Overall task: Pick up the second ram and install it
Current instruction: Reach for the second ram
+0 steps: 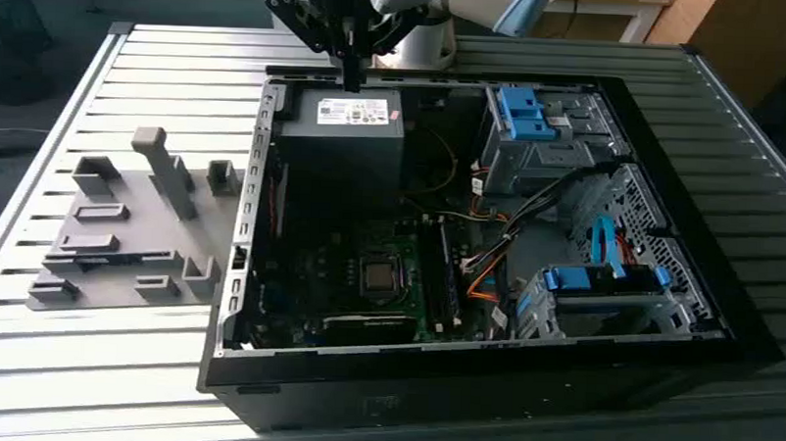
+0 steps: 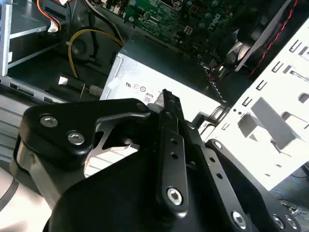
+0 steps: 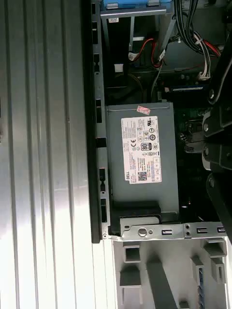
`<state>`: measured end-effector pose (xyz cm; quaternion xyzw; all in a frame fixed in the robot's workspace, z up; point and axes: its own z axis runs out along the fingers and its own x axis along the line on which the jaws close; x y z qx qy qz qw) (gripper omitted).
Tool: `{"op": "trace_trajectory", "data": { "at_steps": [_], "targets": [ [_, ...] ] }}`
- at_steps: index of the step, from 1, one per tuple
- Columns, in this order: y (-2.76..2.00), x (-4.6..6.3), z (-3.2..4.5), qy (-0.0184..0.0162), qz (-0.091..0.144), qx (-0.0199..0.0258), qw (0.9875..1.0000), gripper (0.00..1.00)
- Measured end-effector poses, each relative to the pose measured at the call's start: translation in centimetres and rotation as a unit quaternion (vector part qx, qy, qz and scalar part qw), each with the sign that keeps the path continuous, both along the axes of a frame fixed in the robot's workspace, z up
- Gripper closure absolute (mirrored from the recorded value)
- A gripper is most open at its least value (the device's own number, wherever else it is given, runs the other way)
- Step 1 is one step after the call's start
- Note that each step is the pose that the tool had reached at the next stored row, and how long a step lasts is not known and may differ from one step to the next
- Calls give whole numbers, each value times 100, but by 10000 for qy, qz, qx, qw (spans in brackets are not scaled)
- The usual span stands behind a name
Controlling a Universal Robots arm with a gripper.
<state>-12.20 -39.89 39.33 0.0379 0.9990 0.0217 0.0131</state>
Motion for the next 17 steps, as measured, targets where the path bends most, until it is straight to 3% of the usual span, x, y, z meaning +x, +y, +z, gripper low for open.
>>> {"op": "trace_trajectory", "data": {
  "at_steps": [17],
  "targets": [
    [0,-56,0,0,0,0,10000,89]
  ]
}}
